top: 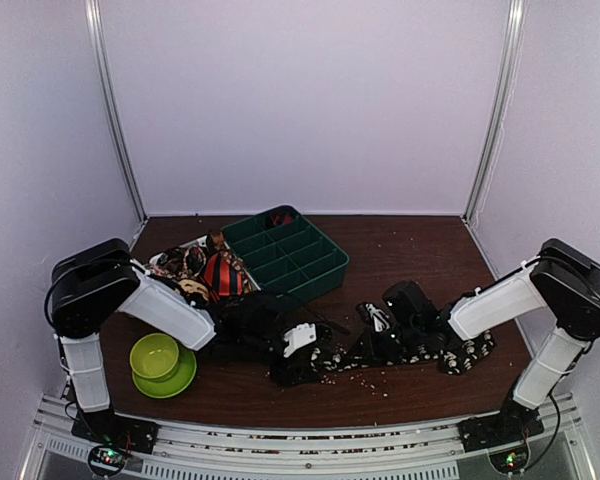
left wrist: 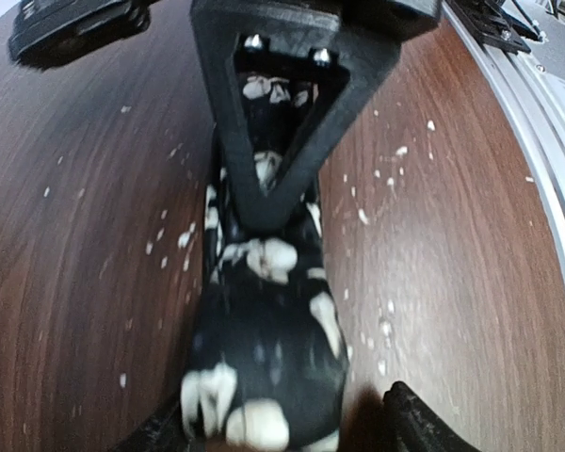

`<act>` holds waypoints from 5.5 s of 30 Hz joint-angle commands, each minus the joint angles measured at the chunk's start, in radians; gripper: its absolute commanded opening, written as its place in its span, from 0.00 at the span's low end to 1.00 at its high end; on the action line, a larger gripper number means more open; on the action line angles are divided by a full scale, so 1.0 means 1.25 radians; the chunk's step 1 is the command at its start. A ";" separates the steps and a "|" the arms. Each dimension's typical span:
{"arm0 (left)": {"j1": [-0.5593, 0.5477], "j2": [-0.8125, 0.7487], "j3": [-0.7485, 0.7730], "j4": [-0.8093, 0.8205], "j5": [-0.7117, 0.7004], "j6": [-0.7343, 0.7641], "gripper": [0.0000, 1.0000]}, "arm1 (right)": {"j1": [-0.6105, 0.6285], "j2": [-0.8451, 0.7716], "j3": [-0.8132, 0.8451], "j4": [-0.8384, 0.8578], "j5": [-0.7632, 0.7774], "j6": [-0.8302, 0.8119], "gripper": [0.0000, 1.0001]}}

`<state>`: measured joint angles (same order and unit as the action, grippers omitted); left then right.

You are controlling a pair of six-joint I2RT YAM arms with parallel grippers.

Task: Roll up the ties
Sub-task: Roll the tie at the center of the board.

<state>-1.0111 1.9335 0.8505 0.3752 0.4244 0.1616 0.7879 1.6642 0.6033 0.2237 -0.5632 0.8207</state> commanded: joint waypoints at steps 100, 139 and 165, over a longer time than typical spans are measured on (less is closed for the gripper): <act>-0.037 0.146 0.173 0.019 -0.066 -0.022 0.37 | -0.018 -0.031 0.012 0.036 -0.086 0.002 0.00; -0.033 0.014 -0.164 0.496 -0.114 -0.103 0.92 | -0.062 0.070 -0.070 -0.053 -0.018 -0.059 0.00; -0.039 0.123 -0.040 0.544 -0.031 -0.088 0.44 | -0.064 0.066 -0.056 -0.162 0.044 -0.127 0.00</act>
<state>-1.0531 2.1056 0.7513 1.0084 0.3450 0.0376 0.7132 1.6775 0.5713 0.2470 -0.6682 0.6830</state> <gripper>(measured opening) 0.439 0.009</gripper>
